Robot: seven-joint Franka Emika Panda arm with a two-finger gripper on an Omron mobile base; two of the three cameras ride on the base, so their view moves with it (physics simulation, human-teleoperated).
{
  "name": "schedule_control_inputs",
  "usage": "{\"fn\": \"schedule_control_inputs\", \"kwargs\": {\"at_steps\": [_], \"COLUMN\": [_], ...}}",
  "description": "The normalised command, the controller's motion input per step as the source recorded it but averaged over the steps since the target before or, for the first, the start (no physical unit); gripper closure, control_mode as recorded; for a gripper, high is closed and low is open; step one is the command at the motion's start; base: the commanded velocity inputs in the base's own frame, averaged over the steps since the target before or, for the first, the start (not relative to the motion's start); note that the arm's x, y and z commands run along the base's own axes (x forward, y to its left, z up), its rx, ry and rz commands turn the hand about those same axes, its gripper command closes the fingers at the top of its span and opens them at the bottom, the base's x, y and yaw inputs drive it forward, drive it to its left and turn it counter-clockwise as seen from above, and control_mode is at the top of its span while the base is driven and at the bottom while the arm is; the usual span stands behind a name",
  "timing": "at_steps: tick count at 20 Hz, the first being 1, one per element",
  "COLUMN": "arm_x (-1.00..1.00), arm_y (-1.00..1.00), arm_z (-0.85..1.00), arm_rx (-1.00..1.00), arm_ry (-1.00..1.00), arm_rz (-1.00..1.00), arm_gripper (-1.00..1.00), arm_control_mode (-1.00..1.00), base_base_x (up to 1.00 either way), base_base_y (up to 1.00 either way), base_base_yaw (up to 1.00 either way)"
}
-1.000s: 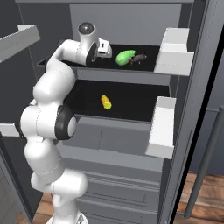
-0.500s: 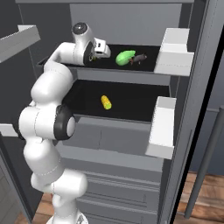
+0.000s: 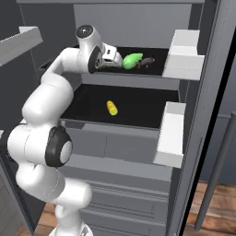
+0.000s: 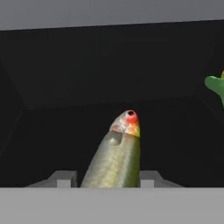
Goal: Place one corn and one fish in each tupperware on the nearby counter, to pack two identical lunches.
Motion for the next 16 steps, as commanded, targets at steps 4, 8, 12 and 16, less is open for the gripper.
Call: {"fn": "schedule_control_inputs", "kwargs": {"at_steps": [4, 8, 12, 16], "arm_x": [-1.0, -1.0, -1.0, -1.0], "arm_y": [-0.52, -0.06, 0.0, 0.0], "arm_z": [-0.13, -0.22, -0.38, -0.42], "arm_rx": [0.04, 0.0, 0.0, 0.0], "arm_ry": [-0.12, -0.11, -0.02, 0.0], "arm_rz": [0.0, 0.02, 0.04, 0.02], "arm_gripper": [1.0, 1.0, 1.0, 1.0], "arm_control_mode": [-1.0, -1.0, -1.0, -1.0], "base_base_x": [0.0, 0.0, 0.0, 0.0], "base_base_y": [0.0, 0.0, 0.0, 0.0], "base_base_yaw": [0.0, 0.0, 0.0, 0.0]}}
